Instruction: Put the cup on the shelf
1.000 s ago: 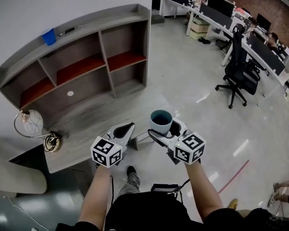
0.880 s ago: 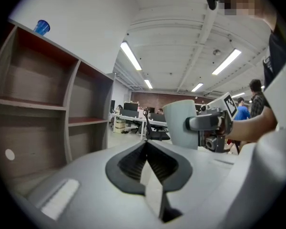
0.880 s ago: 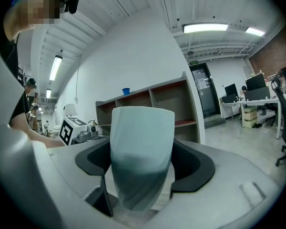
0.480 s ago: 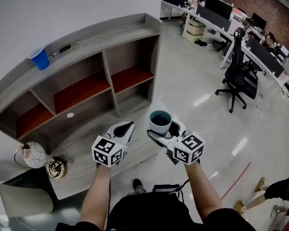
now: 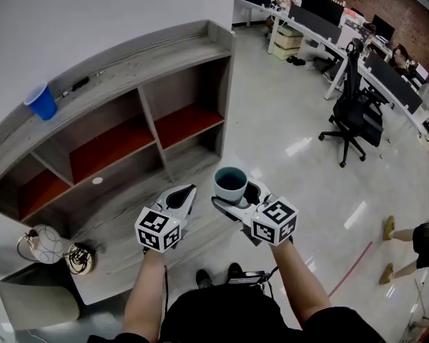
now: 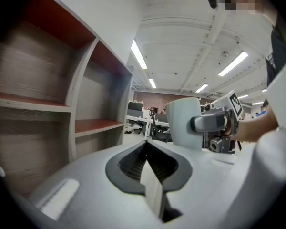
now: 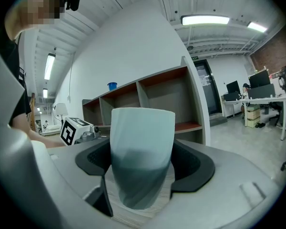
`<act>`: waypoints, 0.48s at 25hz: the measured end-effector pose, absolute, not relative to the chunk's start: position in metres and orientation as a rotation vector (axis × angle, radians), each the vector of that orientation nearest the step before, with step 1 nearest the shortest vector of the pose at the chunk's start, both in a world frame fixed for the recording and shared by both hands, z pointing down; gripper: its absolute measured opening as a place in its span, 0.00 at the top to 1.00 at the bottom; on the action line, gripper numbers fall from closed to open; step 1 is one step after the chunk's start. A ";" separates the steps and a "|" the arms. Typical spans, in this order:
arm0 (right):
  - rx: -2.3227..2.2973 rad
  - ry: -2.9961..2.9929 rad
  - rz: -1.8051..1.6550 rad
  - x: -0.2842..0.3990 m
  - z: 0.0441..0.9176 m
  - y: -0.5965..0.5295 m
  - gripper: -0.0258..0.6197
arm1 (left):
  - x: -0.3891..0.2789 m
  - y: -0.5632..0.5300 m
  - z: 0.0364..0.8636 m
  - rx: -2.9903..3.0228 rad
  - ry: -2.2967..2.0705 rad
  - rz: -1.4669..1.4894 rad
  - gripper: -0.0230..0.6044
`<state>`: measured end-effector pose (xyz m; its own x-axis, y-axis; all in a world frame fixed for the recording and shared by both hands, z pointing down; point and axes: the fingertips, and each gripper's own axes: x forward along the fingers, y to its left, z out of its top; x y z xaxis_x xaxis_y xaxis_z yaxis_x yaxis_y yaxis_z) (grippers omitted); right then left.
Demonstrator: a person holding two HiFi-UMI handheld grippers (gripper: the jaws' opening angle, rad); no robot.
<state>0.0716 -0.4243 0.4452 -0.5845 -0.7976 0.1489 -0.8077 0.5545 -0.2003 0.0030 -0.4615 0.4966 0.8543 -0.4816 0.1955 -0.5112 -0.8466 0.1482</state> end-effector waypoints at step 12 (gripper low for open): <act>1.335 -2.800 0.348 0.106 0.430 -0.438 0.37 | 0.046 -0.466 0.481 2.855 -0.807 0.194 0.96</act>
<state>0.1061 -0.4385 0.4298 -0.6341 -0.7649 0.1136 -0.7694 0.6094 -0.1916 0.0455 -0.4655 0.4807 0.8453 -0.5065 0.1701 -0.5285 -0.8396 0.1258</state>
